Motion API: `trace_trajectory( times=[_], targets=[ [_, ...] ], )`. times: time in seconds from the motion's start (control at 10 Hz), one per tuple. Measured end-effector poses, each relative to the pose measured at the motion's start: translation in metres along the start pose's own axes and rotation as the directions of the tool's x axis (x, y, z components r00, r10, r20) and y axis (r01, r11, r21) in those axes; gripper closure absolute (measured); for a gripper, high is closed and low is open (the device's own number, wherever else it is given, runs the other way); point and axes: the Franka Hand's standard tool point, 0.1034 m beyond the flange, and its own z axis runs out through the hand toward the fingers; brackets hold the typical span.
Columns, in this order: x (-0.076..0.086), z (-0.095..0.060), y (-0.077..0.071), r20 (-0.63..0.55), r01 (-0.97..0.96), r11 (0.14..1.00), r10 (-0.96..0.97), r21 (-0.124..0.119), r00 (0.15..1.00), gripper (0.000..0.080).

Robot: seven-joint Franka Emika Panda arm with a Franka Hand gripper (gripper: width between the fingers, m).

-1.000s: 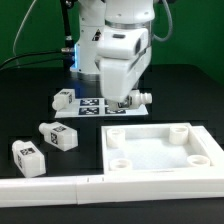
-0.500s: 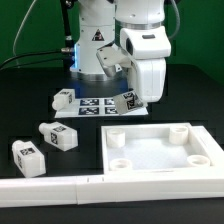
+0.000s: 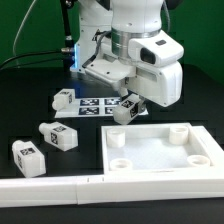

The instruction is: Assemble square table

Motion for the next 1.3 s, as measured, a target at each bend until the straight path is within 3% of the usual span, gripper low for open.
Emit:
trace_trajectory(
  times=[0.3,0.4,0.7,0.9,1.0,1.1,1.2,1.3],
  targets=[
    [-0.006,0.003,-0.007,0.024,0.163,0.986,-0.164,0.022,0.986,0.0515],
    [0.001,0.015,-0.015,0.02,0.23,0.973,-0.23,0.03,0.973,0.0515],
    [0.005,0.026,-0.022,0.026,0.354,0.932,-0.357,0.074,0.934,0.0515],
    [0.004,0.027,-0.023,0.027,0.341,0.937,-0.344,0.075,0.939,0.0515],
    [0.004,0.027,-0.023,0.027,0.337,0.939,-0.339,0.076,0.94,0.0464],
    [0.004,0.027,-0.022,0.033,0.325,0.943,-0.328,0.075,0.944,0.0464],
    [0.003,0.023,-0.021,0.051,0.315,0.946,-0.319,0.078,0.946,0.0328],
    [-0.002,0.007,-0.02,0.082,0.29,0.954,-0.296,0.074,0.952,0.0183]
  ],
)
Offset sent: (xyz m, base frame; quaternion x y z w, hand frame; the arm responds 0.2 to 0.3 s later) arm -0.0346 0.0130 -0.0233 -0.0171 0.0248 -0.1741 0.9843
